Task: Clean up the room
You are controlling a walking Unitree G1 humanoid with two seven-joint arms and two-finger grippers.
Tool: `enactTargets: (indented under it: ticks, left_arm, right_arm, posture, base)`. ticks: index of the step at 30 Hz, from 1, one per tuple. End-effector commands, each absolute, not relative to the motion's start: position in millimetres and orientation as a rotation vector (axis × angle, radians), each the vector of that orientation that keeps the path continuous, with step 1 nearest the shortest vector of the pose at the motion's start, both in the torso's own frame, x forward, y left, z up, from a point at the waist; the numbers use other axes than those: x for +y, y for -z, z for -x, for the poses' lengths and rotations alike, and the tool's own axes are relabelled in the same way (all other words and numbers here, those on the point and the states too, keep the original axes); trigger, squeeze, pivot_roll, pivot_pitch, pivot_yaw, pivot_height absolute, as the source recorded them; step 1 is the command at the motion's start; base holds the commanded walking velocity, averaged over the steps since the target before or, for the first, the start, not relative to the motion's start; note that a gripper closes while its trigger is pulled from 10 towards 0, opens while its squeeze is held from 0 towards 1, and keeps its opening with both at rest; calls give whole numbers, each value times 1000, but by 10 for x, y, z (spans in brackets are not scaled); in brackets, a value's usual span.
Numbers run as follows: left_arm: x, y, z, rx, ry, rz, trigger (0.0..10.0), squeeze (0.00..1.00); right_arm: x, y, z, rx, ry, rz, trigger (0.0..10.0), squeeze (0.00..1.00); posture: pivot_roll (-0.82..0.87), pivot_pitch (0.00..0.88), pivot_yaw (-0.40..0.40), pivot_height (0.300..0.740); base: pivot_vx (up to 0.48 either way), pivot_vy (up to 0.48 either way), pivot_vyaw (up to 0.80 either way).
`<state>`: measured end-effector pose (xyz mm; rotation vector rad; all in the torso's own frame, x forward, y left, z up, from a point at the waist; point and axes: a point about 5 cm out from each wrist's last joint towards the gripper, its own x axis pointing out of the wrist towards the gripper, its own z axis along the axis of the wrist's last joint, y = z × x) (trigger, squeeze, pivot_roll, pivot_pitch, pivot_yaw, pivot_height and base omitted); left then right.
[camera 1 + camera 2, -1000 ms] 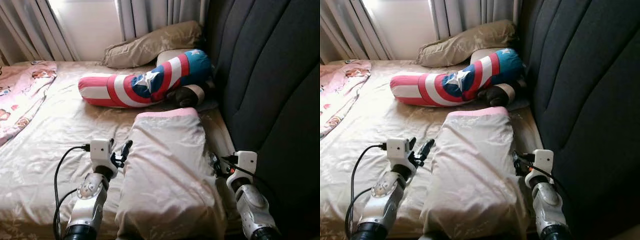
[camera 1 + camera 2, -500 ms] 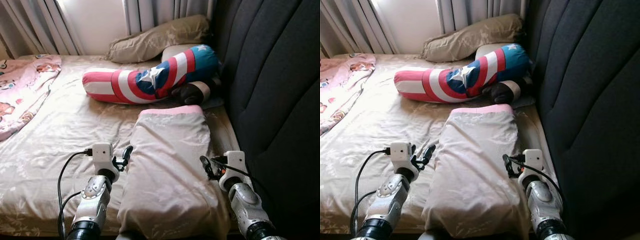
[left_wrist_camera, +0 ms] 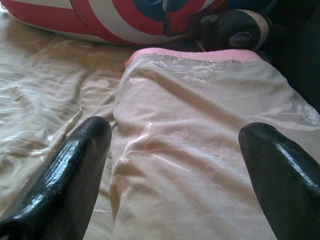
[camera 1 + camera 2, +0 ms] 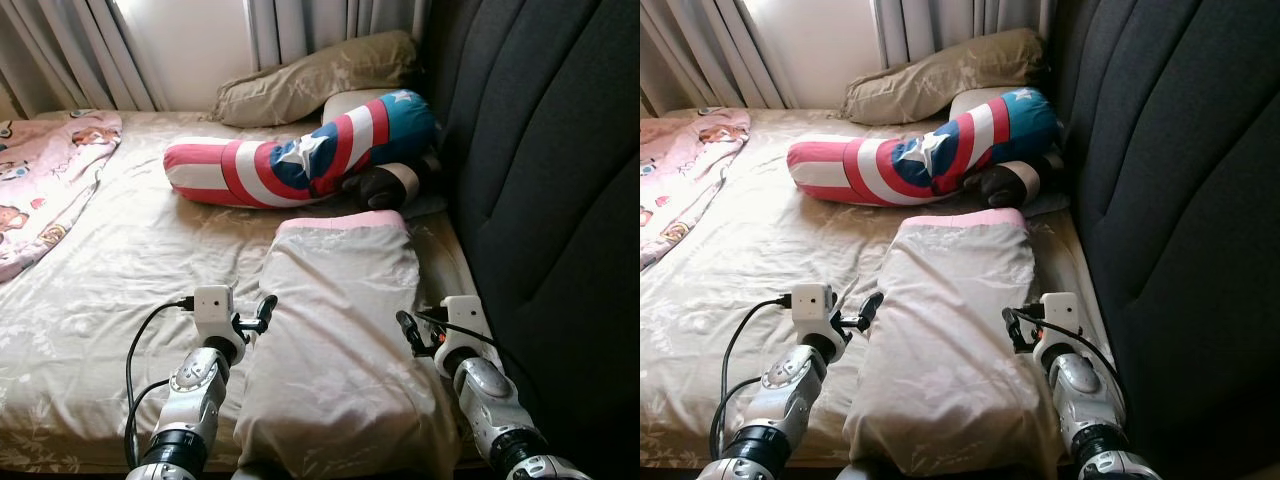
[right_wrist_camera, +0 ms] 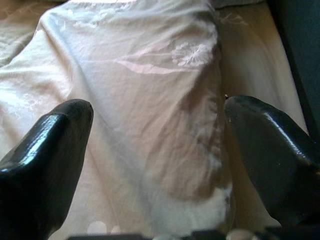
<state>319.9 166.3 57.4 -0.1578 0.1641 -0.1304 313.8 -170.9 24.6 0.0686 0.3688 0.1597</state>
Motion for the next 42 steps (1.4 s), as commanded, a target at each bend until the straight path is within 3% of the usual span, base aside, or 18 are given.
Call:
enactTargets:
  ticks: [1, 11, 20, 21, 24, 26, 32, 42]
  left_arm:
    - [1676, -611, -3233, 143, 118, 169, 10000, 1000]
    - [1690, -677, -3242, 77, 131, 183, 10000, 1000]
    - [1698, -675, -3252, 79, 133, 182, 10000, 1000]
    - [1698, -684, -3257, 76, 129, 182, 10000, 0]
    - [1714, -732, -3272, 51, 118, 190, 10000, 0]
    - [1729, -746, -3266, 36, 115, 196, 10000, 0]
    - [1781, -718, -3214, 34, 101, 187, 10000, 0]
    - [1826, -715, -3183, 28, 91, 182, 10000, 0]
  right_arm:
    - [-1688, -269, -3171, 371, -161, -71, 10000, 1000]
    - [-1560, -350, -3244, 319, -151, -112, 10000, 1000]
    - [-1597, -365, -3256, 310, -118, -81, 10000, 1000]
    - [-1621, -376, -3265, 306, -101, -71, 10000, 0]
    - [-1888, -491, -3332, 258, 74, -71, 10000, 0]
    - [-1930, -528, -3347, 239, 90, -65, 10000, 0]
    - [-1887, -515, -3341, 247, 49, 6, 10000, 0]
    - [-1764, -481, -3328, 244, 30, -26, 10000, 0]
  posture:
    - [-14, 34, -4, 652]
    - [-2, 72, 23, 652]
    - [-2, 106, 33, 652]
    - [2, 110, 32, 652]
    - [8, 116, 27, 652]
    - [9, 118, 25, 652]
    - [10, 133, 26, 652]
    - [18, 144, 22, 638]
  base:
    - [0, 0, 0]
    - [0, 0, 0]
    - [0, 0, 0]
    - [0, 0, 0]
    - [0, 0, 0]
    - [0, 0, 0]
    - [0, 0, 0]
    - [0, 0, 0]
